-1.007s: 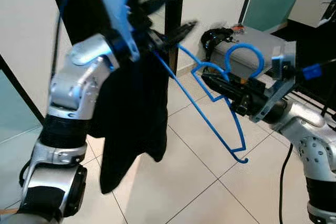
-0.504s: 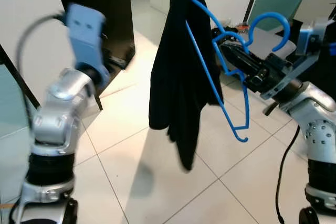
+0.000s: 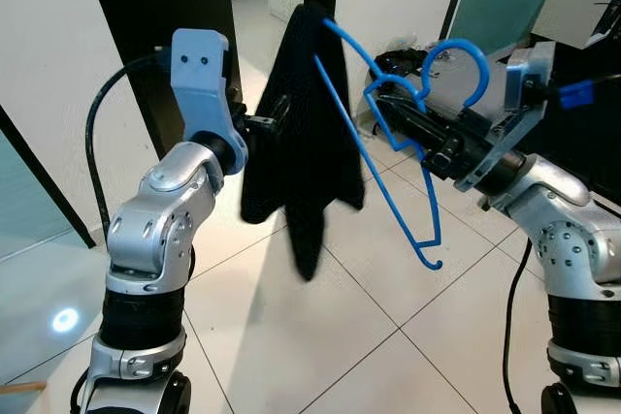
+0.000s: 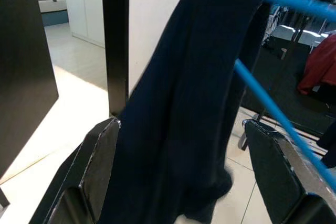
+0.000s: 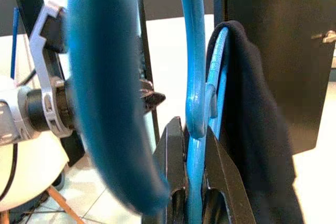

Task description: Hang hanger

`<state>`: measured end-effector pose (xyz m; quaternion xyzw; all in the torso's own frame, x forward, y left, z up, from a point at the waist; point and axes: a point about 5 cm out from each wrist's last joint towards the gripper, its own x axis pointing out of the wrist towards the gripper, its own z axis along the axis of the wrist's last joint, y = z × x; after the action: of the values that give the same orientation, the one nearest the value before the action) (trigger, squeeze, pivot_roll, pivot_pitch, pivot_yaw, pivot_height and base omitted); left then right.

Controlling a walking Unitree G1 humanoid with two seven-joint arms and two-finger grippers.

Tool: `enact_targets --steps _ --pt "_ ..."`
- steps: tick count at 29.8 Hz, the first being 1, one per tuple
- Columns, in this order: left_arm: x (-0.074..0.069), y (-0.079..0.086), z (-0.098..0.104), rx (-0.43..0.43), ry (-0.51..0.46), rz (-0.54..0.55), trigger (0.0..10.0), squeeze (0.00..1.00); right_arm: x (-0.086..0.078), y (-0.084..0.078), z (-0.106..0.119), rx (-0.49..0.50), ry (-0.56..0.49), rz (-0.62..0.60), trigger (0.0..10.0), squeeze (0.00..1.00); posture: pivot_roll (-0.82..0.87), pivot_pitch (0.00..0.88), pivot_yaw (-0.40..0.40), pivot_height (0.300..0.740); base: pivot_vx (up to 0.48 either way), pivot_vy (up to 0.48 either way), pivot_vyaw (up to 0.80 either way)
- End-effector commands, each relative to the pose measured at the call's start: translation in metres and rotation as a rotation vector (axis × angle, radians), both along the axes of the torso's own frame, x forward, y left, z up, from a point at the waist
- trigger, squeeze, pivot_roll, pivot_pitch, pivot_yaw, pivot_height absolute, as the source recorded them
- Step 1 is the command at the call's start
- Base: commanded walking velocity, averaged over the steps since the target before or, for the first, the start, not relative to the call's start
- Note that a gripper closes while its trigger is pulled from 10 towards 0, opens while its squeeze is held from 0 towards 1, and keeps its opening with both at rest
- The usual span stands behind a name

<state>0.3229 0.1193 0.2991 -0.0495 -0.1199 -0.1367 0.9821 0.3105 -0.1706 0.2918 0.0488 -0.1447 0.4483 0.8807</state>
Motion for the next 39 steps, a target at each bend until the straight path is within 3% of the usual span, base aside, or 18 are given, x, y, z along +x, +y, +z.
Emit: enact_targets --steps 1,12,16,17,18,24,27,28,31,32,33,35,36,39 --pt "-0.002 0.002 0.000 0.006 -0.002 0.029 10.0 0.00 -0.006 0.004 0.009 0.008 -0.061 0.034 10.0 0.00 0.02 0.091 -0.010 0.740 0.000 0.000 0.00" --pt "0.003 0.007 -0.006 0.077 0.008 0.140 10.0 0.00 -0.031 0.026 0.011 -0.068 -0.087 0.228 10.0 0.00 0.00 0.079 -0.008 0.740 0.000 0.000 0.00" --pt "0.003 0.012 -0.006 0.124 -0.009 0.197 10.0 0.00 -0.033 0.028 0.013 -0.070 -0.093 0.241 10.0 0.00 0.00 0.079 -0.006 0.740 0.000 0.000 0.00" --pt "0.003 0.015 -0.005 0.133 -0.017 0.213 3.8 0.00 -0.033 0.028 0.014 -0.070 -0.095 0.240 10.0 0.00 0.00 0.079 -0.006 0.740 0.000 0.000 0.00" --pt "0.003 0.019 -0.003 0.156 -0.029 0.246 0.0 0.00 -0.033 0.027 0.014 -0.071 -0.096 0.237 10.0 0.00 0.00 0.081 -0.006 0.740 0.000 0.000 0.00" --pt "0.002 0.043 0.008 0.241 -0.080 0.373 0.0 0.00 -0.032 0.020 0.016 -0.076 -0.092 0.199 10.0 0.00 0.00 0.089 -0.009 0.740 0.000 0.000 0.00" --pt "0.001 0.043 0.009 0.250 -0.074 0.358 0.0 0.00 -0.030 0.017 0.015 -0.081 -0.087 0.177 10.0 0.00 0.01 0.090 -0.010 0.740 0.000 0.000 0.00" --pt "0.000 0.041 0.008 0.254 -0.071 0.343 1.2 0.00 -0.029 0.016 0.015 -0.080 -0.086 0.168 10.0 0.00 0.01 0.090 -0.010 0.740 0.000 0.000 0.00" --pt "0.000 0.040 0.007 0.257 -0.070 0.333 1.2 0.00 -0.029 0.015 0.015 -0.079 -0.084 0.163 10.0 0.00 0.01 0.090 -0.010 0.740 0.000 0.000 0.00" --pt "-0.001 0.037 0.006 0.262 -0.063 0.313 3.2 0.00 -0.028 0.015 0.015 -0.082 -0.082 0.154 10.0 0.00 0.01 0.091 -0.009 0.740 0.000 0.000 0.00" --pt "-0.001 0.031 0.004 0.263 -0.057 0.272 6.5 0.00 -0.027 0.014 0.014 -0.084 -0.079 0.143 10.0 0.00 0.01 0.092 -0.010 0.740 0.000 0.000 0.00" --pt "-0.001 0.027 0.003 0.264 -0.054 0.245 6.5 0.00 -0.026 0.013 0.013 -0.087 -0.077 0.136 10.0 0.00 0.01 0.092 -0.010 0.740 0.000 0.000 0.00" --pt "-0.001 0.023 0.002 0.251 -0.049 0.212 9.2 0.00 -0.025 0.012 0.013 -0.089 -0.075 0.127 10.0 0.00 0.01 0.092 -0.009 0.740 0.000 0.000 0.00" --pt "0.000 0.014 0.002 0.225 -0.046 0.139 10.0 0.00 -0.024 0.011 0.013 -0.088 -0.075 0.115 10.0 0.00 0.01 0.093 -0.007 0.740 0.000 0.000 0.00"
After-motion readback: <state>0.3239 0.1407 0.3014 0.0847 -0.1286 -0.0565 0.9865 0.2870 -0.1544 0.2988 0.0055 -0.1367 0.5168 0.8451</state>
